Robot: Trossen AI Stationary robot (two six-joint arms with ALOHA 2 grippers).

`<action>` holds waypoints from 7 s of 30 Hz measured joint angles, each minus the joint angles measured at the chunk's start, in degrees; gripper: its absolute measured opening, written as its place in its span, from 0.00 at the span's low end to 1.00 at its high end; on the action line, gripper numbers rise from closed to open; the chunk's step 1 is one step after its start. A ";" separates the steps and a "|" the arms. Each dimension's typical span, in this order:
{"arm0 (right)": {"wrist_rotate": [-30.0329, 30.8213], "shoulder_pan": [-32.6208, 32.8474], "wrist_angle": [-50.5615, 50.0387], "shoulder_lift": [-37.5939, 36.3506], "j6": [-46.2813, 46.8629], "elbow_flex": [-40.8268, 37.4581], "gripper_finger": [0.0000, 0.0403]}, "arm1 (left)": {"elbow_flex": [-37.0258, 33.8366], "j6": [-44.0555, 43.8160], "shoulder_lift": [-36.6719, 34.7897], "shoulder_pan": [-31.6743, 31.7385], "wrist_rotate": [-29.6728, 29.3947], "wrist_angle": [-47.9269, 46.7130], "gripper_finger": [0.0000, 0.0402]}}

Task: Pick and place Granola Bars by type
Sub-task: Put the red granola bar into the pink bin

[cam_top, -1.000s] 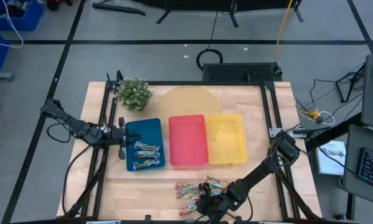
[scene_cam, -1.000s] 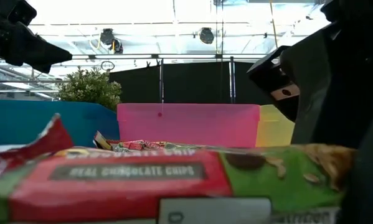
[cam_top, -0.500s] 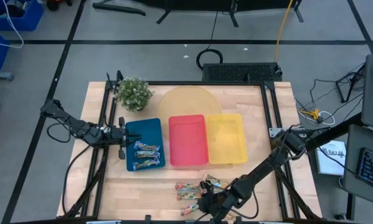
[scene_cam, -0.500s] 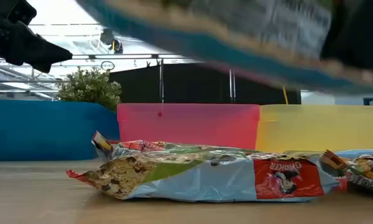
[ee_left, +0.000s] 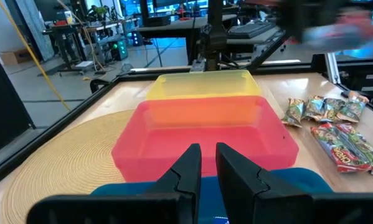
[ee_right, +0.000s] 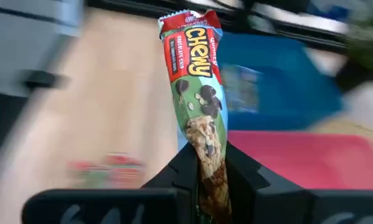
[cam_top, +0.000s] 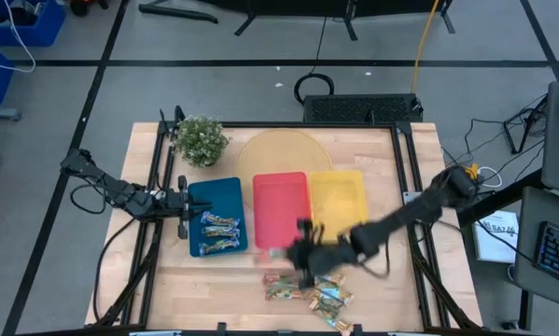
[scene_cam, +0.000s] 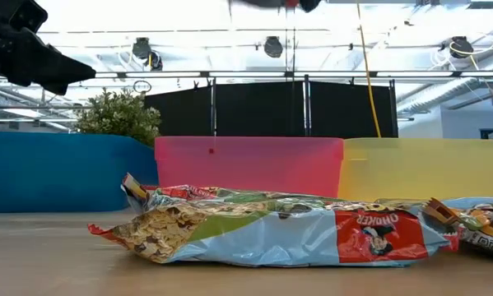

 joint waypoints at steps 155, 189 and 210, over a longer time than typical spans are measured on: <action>-2.28 11.76 14.98 23.19 9.56 -2.14 0.34 | -0.02 -0.66 0.00 -0.02 0.09 -0.63 0.14; -4.57 11.71 8.67 21.93 10.45 -2.26 0.34 | -0.02 -0.66 0.00 -0.02 0.04 -1.40 0.14; -5.30 10.92 11.78 20.29 12.62 -2.56 0.15 | -0.02 -0.64 0.00 -0.02 0.04 -1.38 0.14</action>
